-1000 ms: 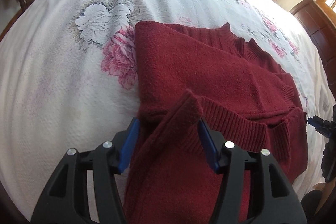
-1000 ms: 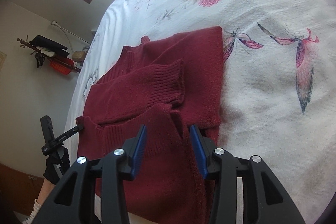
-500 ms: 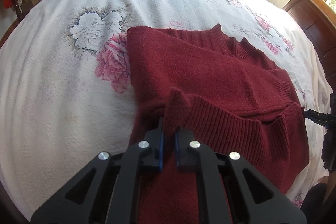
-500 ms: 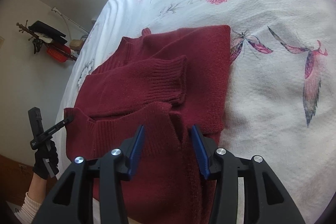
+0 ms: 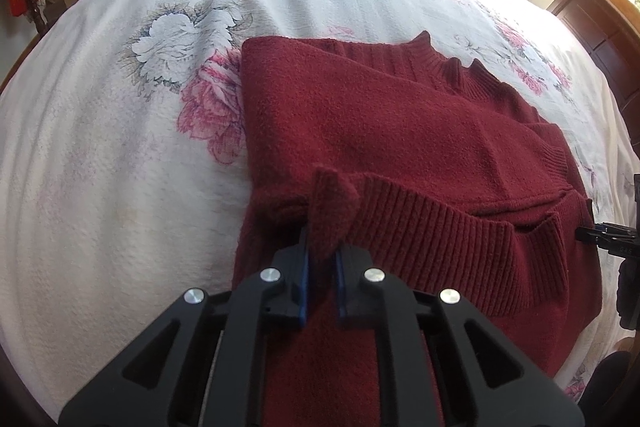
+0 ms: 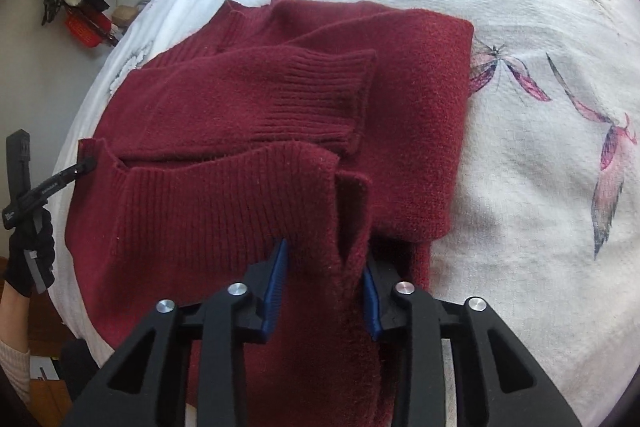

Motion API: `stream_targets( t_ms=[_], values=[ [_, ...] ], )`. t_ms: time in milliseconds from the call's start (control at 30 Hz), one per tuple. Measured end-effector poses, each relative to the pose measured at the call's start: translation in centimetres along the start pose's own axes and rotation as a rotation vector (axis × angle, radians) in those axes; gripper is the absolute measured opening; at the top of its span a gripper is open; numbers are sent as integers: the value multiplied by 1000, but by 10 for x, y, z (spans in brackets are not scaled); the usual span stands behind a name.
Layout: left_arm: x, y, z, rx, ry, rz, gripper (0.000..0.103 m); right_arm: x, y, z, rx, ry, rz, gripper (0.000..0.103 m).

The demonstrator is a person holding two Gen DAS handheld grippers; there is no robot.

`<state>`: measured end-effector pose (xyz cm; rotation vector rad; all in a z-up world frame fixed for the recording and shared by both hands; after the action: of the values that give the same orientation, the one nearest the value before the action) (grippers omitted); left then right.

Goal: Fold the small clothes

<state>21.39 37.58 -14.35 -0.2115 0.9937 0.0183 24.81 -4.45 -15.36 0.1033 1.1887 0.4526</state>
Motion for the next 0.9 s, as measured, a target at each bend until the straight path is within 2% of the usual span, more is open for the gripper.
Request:
stream_targets(
  t_ms=[67, 100, 300, 433, 567, 733, 900],
  values=[
    [-2, -4, 0, 25, -10, 19, 6, -6, 0, 2, 1, -23, 17, 10],
    [-4, -6, 0, 33, -16, 25, 6, -10, -1, 3, 9, -37, 34, 9],
    [-21, -9, 2, 5, -61, -1, 5, -34, -5, 12, 63, -112, 141, 7],
    [-40, -10, 11, -13, -109, -17, 5, -61, -9, 21, 108, -199, 234, 7],
    [-61, -10, 27, -39, -168, -41, 4, -91, -15, 25, 144, -289, 286, 7],
    [-78, -11, 53, -66, -243, -57, 4, -115, -17, 37, 166, -355, 298, 7],
    [-88, -3, 87, -104, -321, -55, 4, -127, -26, 61, 161, -385, 259, 7]
  ],
)
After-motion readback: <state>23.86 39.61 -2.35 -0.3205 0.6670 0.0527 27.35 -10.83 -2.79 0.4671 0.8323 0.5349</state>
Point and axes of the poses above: each gripper's, at about its wrist camera, not at the fingertips, and x roughly the way its jaws point, y to its left, z to its top, the point moved 2 cm from there along x, roughly the way its jaws point, and after that the axes turned 7 degrees about -y, right-handed, at the moved point
